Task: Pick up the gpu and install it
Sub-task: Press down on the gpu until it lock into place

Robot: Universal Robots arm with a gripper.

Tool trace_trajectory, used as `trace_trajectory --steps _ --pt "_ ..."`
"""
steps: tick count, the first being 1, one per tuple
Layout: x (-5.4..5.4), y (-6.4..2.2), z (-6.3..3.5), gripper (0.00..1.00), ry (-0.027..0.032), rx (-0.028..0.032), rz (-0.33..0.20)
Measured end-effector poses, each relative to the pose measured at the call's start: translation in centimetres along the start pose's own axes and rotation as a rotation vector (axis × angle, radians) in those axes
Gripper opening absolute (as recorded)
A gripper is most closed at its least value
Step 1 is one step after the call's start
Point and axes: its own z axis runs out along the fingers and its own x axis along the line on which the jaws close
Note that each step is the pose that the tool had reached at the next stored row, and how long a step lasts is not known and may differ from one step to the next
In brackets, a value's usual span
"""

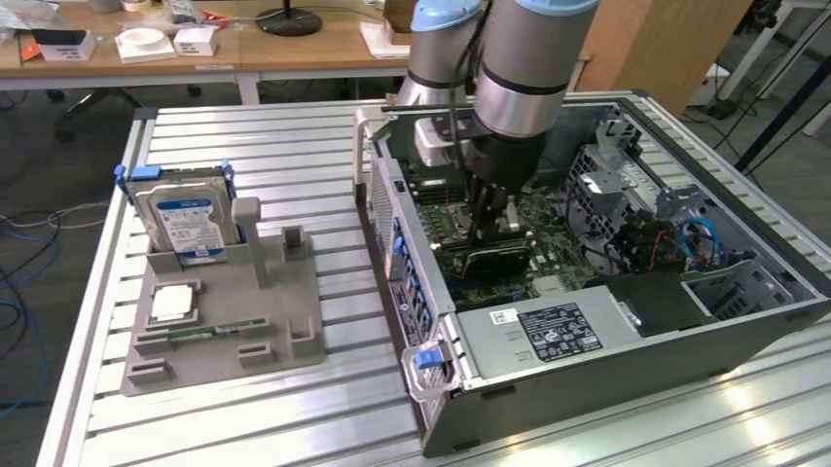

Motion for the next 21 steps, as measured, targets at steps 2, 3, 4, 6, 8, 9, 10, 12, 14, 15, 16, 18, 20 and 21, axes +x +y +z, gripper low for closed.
trace_trajectory --steps 2,3,4,6,8,9,10,12,14,15,16,18,20,21 --pt "0.0 0.89 -0.03 0.11 -0.0001 0.0 0.0" --pt "0.0 1.39 -0.05 0.11 -0.0001 0.0 0.0" --pt "0.0 1.81 -0.08 0.11 -0.0001 0.0 0.0" --pt "0.0 2.42 -0.26 0.11 0.0 0.0001 0.0" --pt "0.0 2.88 -0.68 0.11 0.0002 0.0 0.0" --pt "0.0 2.93 -1.09 0.11 0.0 0.0001 0.0" --pt "0.0 2.97 -1.55 0.11 0.0 0.0 0.0" --pt "0.0 3.25 -2.36 0.11 -0.0002 0.0001 0.0" --pt "0.0 3.77 -2.75 0.11 -0.0004 0.0001 0.001" --pt "0.0 4.12 -2.82 0.11 -0.0004 0.0001 0.001" --pt "0.0 4.5 -2.85 0.11 -0.0002 0.0 0.001" --pt "0.0 5.11 -2.87 0.11 -0.0003 0.0001 0.001" --pt "0.0 5.22 -2.88 0.11 -0.0003 0.0001 0.001" --pt "0.0 5.22 -2.88 0.11 -0.0007 -0.0004 0.001"
